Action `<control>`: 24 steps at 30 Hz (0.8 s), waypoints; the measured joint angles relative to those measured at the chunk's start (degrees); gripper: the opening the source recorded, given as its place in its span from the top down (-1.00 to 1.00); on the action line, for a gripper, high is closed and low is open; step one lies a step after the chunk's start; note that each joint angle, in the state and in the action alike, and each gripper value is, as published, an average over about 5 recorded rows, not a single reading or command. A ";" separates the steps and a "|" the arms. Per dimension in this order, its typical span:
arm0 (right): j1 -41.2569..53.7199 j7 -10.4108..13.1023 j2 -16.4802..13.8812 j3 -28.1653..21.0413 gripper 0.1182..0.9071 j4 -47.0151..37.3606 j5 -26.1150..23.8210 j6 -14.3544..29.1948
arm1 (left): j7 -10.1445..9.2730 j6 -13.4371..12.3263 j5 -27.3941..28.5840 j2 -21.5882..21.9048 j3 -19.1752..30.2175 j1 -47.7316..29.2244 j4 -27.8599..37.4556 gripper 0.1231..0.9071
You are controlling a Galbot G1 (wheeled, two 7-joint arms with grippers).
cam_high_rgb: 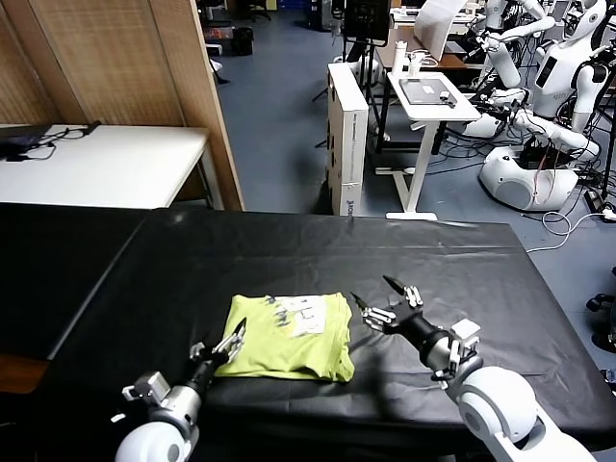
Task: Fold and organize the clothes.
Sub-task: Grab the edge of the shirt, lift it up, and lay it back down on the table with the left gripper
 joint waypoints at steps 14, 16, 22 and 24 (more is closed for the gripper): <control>-0.50 0.06 0.64 0.10 -1.00 0.02 -0.88 0.50 | -0.36 1.42 -2.74 -0.34 0.22 0.03 0.07 0.42; -0.67 0.08 0.87 0.22 -1.00 -0.02 -1.22 0.73 | -0.72 1.91 -3.44 -0.24 0.13 0.04 -0.30 0.69; -1.56 0.11 1.78 1.12 -1.00 -0.67 -1.83 1.53 | -2.32 2.13 -3.56 1.77 -1.22 -0.18 -1.97 0.86; -1.90 0.14 2.22 1.51 -1.00 -1.00 -1.87 1.73 | -2.60 2.15 -4.27 3.42 -2.04 -0.26 -2.59 0.87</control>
